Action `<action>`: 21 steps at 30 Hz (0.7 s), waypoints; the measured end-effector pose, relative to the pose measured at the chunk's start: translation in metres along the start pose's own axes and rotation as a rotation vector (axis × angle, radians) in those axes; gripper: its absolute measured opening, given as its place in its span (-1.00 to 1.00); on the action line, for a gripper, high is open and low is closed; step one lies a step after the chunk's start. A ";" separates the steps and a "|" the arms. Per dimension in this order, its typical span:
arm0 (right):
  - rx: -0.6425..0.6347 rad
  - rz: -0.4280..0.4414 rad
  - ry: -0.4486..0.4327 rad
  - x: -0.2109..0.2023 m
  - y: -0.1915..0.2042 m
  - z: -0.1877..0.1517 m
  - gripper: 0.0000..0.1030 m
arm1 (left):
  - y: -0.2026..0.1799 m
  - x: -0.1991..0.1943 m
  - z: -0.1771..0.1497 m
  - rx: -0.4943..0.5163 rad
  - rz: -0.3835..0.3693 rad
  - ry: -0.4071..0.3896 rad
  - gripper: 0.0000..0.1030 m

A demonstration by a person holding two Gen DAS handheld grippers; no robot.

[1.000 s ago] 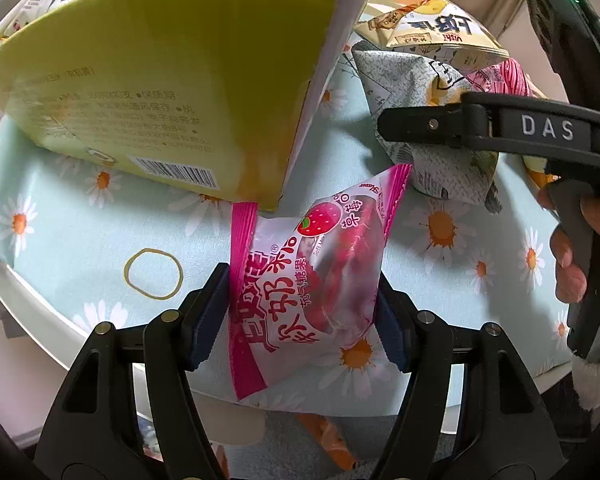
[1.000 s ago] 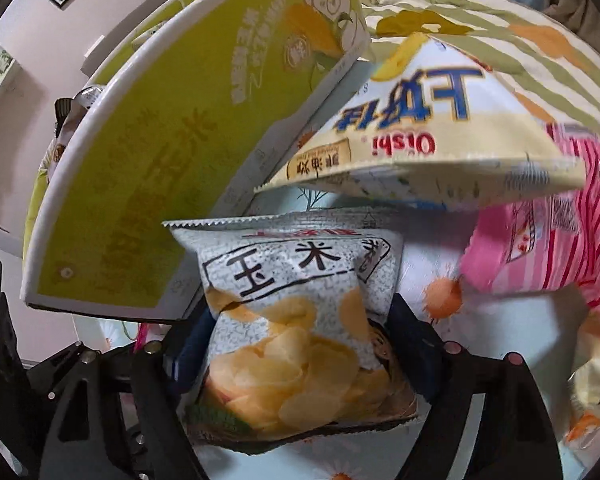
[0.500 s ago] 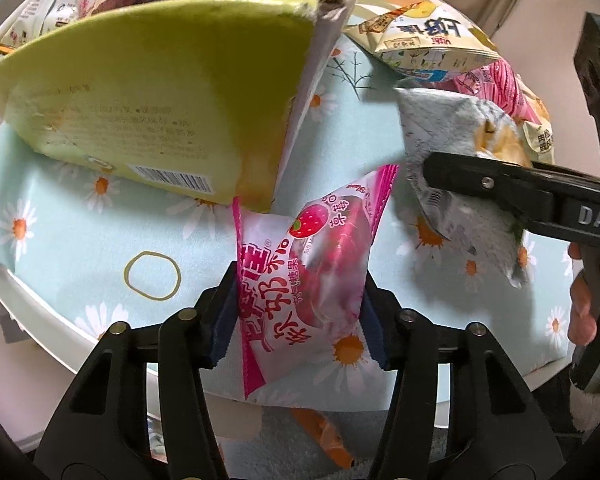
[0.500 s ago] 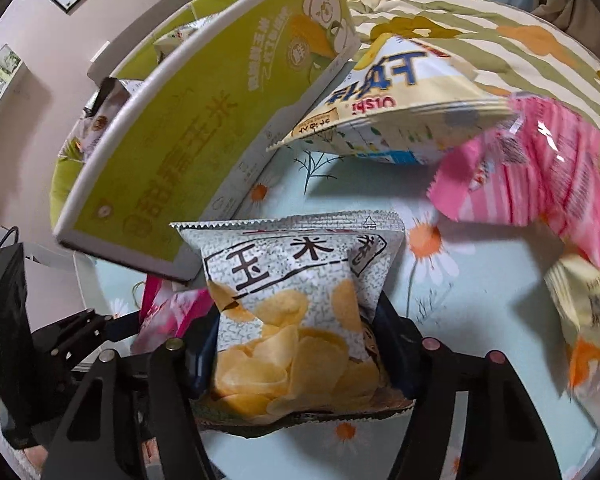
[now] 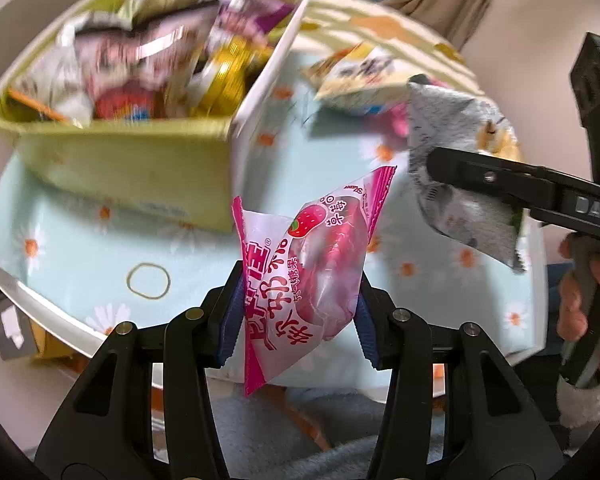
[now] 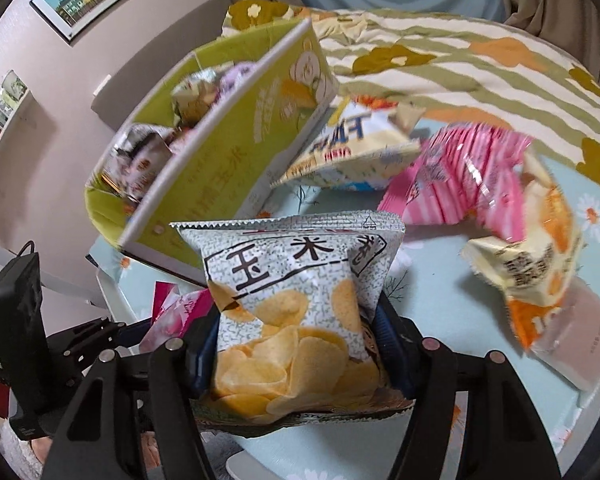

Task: Organize snacks
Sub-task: 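Carry both bags over the box and open both grippers to release them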

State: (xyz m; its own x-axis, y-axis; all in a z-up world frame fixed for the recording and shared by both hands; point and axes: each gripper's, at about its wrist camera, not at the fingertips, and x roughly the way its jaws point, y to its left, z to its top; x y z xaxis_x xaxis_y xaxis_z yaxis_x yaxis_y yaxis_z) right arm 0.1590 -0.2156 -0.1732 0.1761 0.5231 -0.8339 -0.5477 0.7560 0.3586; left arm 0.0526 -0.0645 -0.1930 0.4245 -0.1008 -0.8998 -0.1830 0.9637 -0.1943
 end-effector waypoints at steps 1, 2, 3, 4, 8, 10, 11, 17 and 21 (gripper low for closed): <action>-0.001 -0.001 -0.011 -0.008 0.002 0.002 0.22 | -0.004 -0.009 0.002 0.009 -0.007 -0.014 -0.08; -0.003 -0.002 -0.021 -0.014 0.004 0.004 0.22 | -0.008 -0.020 0.005 0.021 -0.017 -0.031 -0.08; -0.005 -0.004 -0.032 -0.021 0.006 0.006 0.22 | -0.012 -0.031 0.011 0.032 -0.027 -0.050 -0.08; -0.010 -0.007 -0.052 -0.031 0.012 0.010 0.22 | -0.012 -0.039 0.015 0.038 -0.034 -0.065 -0.08; -0.022 -0.016 -0.119 -0.060 0.028 0.021 0.22 | -0.005 -0.078 0.043 0.056 -0.052 -0.136 -0.08; -0.022 -0.018 -0.156 -0.072 0.036 0.032 0.22 | 0.006 -0.096 0.065 0.068 -0.042 -0.172 -0.08; -0.022 -0.017 -0.170 -0.075 0.039 0.037 0.22 | 0.011 -0.101 0.073 0.071 -0.036 -0.182 -0.08; -0.007 -0.010 -0.244 -0.082 0.073 0.070 0.22 | 0.062 -0.121 0.132 0.092 0.012 -0.226 -0.08; 0.007 0.006 -0.263 -0.068 0.099 0.096 0.22 | 0.099 -0.116 0.170 0.100 0.037 -0.219 -0.07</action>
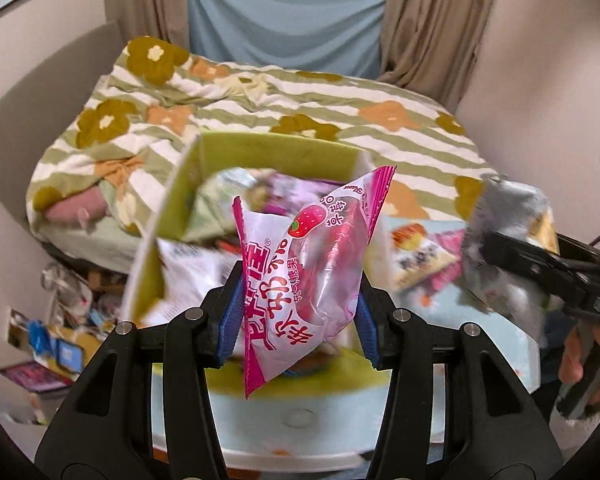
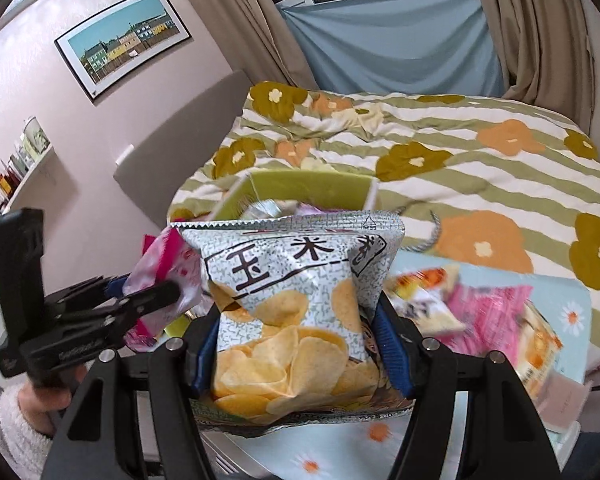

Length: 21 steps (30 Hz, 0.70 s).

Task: Organize snacks
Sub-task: 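Carry both bags over the box and open both grippers to release them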

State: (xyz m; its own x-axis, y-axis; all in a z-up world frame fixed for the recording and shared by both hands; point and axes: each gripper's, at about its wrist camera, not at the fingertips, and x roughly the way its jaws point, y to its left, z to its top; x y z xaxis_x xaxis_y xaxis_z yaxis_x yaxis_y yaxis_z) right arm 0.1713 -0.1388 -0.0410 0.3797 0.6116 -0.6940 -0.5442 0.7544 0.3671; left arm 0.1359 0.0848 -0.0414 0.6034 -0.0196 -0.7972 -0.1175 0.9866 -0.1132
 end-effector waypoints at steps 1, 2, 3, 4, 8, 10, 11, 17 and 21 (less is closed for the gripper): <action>0.001 0.003 0.000 0.006 0.007 0.006 0.22 | 0.013 0.008 0.009 0.002 0.004 0.011 -0.07; 0.002 0.003 0.001 0.013 0.013 0.010 0.22 | 0.024 0.014 0.013 0.002 0.005 0.026 -0.07; 0.002 0.003 0.002 0.021 0.019 0.015 0.22 | 0.032 0.020 0.018 -0.001 0.005 0.034 -0.07; 0.002 0.001 0.005 0.028 0.025 0.019 0.22 | 0.040 0.026 0.021 -0.002 0.005 0.039 -0.07; 0.011 -0.009 0.023 0.056 0.042 0.030 0.22 | 0.070 0.064 0.030 0.017 -0.033 0.114 0.40; 0.018 -0.023 0.032 0.069 0.049 0.032 0.22 | 0.075 0.070 0.026 0.031 -0.033 0.115 1.00; 0.028 -0.032 0.039 0.076 0.052 0.032 0.22 | 0.078 0.070 0.024 0.045 -0.033 0.097 1.00; 0.095 -0.074 0.074 0.100 0.052 0.020 0.22 | 0.090 0.079 0.007 0.097 -0.036 0.114 1.00; 0.112 -0.122 0.097 0.106 0.053 0.014 0.22 | 0.096 0.075 -0.002 0.072 -0.031 0.118 1.00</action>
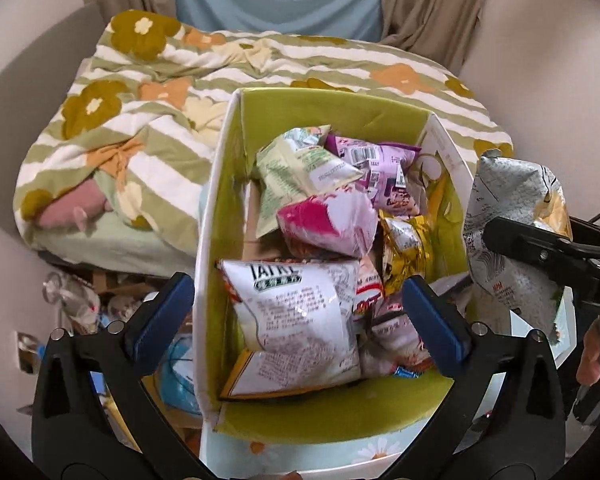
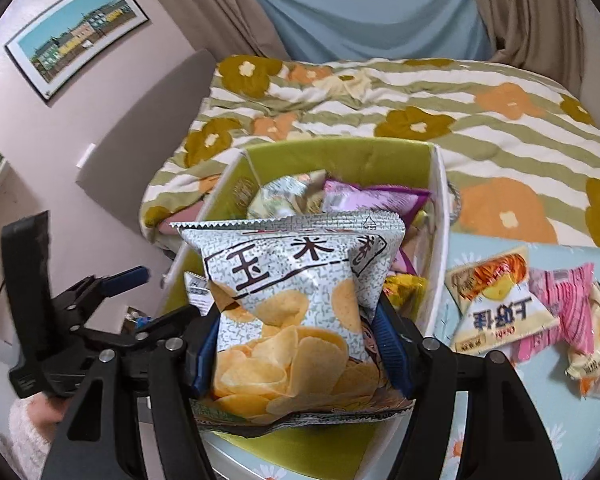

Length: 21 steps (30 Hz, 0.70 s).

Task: Organize snacks
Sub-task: 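Carry both bags over the box and open both grippers to release them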

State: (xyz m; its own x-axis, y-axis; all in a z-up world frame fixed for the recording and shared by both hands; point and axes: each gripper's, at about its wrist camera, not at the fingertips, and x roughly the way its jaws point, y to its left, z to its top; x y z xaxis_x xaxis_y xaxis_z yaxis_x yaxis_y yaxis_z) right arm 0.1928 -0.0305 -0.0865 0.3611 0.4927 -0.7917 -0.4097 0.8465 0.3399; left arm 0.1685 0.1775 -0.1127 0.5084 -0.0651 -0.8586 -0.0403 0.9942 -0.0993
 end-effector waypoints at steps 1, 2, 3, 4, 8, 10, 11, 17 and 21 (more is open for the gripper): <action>-0.001 -0.015 0.000 0.000 0.002 -0.001 0.22 | 0.001 -0.003 -0.002 -0.007 0.011 -0.008 1.00; -0.003 -0.023 0.000 -0.001 0.003 -0.001 0.22 | 0.000 -0.007 -0.004 -0.013 0.020 -0.016 1.00; -0.005 -0.030 -0.001 -0.001 0.004 0.000 0.22 | -0.001 -0.010 -0.006 -0.020 0.027 -0.026 1.00; -0.010 -0.040 -0.009 -0.003 0.006 0.002 0.22 | 0.000 -0.015 -0.007 -0.029 0.034 -0.039 1.00; 0.000 -0.038 -0.027 -0.003 0.005 0.012 0.25 | -0.002 -0.024 -0.009 -0.041 0.046 -0.056 1.00; 0.006 -0.035 -0.029 -0.001 0.005 0.019 0.25 | -0.002 -0.025 -0.008 -0.044 0.059 -0.061 1.00; 0.008 -0.029 -0.037 0.001 0.006 0.022 0.25 | -0.002 -0.025 -0.007 -0.046 0.062 -0.062 1.00; -0.013 -0.004 -0.037 0.013 0.010 0.023 0.87 | -0.007 -0.021 -0.007 -0.043 0.087 -0.057 1.00; -0.044 -0.016 -0.051 0.013 0.010 0.016 0.99 | -0.010 -0.017 -0.010 -0.033 0.096 -0.050 1.00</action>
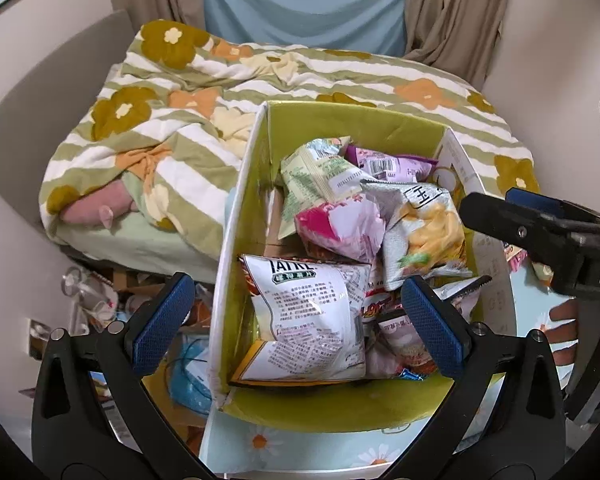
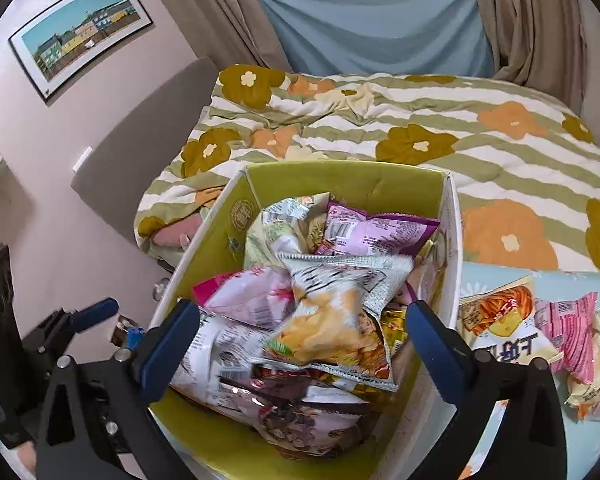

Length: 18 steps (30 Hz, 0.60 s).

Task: Organize snacks
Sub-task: 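Carry both bags over the box and open both grippers to release them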

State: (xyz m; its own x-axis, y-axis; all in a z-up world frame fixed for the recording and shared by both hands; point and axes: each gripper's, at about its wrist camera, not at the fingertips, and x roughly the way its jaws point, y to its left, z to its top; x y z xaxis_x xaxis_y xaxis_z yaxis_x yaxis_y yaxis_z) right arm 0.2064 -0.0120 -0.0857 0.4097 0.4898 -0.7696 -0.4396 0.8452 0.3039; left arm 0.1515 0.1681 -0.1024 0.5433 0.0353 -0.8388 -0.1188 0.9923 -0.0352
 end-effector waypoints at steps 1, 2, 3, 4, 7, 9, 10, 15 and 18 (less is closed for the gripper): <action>-0.017 -0.012 -0.002 -0.001 0.000 -0.002 0.99 | -0.001 0.000 0.000 0.003 0.002 0.001 1.00; -0.025 -0.016 -0.006 -0.002 0.001 -0.004 0.99 | -0.001 0.000 0.000 0.007 0.002 0.001 1.00; -0.032 -0.019 -0.013 -0.004 0.001 -0.005 0.99 | -0.002 -0.001 -0.001 0.009 0.000 0.000 1.00; -0.038 -0.019 -0.024 -0.008 0.002 -0.006 0.99 | -0.003 -0.002 -0.001 0.010 0.000 -0.003 1.00; -0.037 -0.008 -0.038 -0.014 0.004 -0.007 0.99 | -0.004 -0.008 -0.001 0.013 0.001 -0.014 1.00; -0.036 -0.004 -0.046 -0.019 0.006 -0.007 0.99 | -0.004 -0.013 -0.001 0.014 0.001 -0.020 1.00; -0.035 -0.002 -0.054 -0.022 0.007 -0.007 0.99 | -0.004 -0.015 -0.001 0.015 0.000 -0.024 1.00; -0.021 0.006 -0.077 -0.039 0.011 -0.010 0.99 | -0.009 -0.032 -0.003 0.030 -0.003 -0.051 1.00; -0.015 -0.001 -0.101 -0.055 0.013 -0.015 0.99 | -0.014 -0.044 -0.002 0.045 -0.015 -0.073 1.00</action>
State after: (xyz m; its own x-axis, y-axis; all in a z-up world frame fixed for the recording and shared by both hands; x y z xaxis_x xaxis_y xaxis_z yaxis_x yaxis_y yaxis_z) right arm 0.1661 -0.0309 -0.0476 0.4885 0.5090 -0.7088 -0.4511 0.8426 0.2942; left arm 0.1273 0.1520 -0.0664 0.6043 0.0274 -0.7963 -0.0735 0.9971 -0.0215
